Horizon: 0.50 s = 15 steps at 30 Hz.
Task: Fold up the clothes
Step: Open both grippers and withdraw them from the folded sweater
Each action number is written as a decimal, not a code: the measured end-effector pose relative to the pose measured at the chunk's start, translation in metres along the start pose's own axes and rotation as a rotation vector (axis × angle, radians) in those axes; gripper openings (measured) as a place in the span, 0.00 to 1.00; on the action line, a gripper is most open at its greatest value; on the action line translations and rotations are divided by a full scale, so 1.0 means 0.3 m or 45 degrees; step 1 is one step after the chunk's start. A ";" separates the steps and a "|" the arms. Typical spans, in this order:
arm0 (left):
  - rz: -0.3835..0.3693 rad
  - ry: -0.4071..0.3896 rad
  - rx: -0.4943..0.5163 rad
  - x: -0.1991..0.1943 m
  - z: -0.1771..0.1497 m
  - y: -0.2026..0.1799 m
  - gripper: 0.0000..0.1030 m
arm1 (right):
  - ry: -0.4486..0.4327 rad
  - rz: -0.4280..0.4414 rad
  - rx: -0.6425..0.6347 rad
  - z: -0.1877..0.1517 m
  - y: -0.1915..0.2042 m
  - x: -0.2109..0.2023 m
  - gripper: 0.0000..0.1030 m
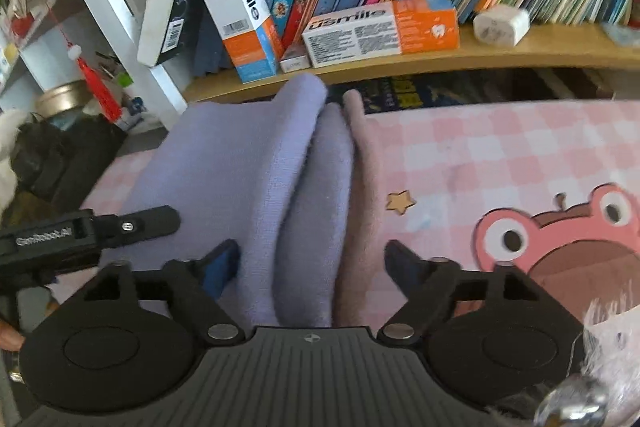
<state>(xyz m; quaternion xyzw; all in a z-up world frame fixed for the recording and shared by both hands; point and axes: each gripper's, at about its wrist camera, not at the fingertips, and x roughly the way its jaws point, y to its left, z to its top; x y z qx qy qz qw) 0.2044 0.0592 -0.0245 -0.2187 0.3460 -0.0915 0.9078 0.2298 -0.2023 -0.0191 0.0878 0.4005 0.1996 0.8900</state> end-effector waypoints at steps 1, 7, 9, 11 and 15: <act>0.021 -0.023 0.027 -0.016 0.001 -0.009 0.69 | 0.004 -0.015 0.007 0.001 0.001 -0.006 0.86; 0.104 -0.087 0.174 -0.119 -0.019 -0.073 0.85 | -0.044 -0.106 0.026 -0.017 0.024 -0.091 0.91; 0.142 -0.096 0.214 -0.150 -0.042 -0.090 0.88 | -0.083 -0.134 0.003 -0.032 0.039 -0.129 0.93; 0.147 -0.090 0.233 -0.174 -0.073 -0.102 0.88 | -0.113 -0.156 -0.020 -0.049 0.052 -0.160 0.94; 0.166 -0.080 0.248 -0.211 -0.135 -0.119 0.88 | -0.139 -0.186 -0.066 -0.097 0.071 -0.200 0.95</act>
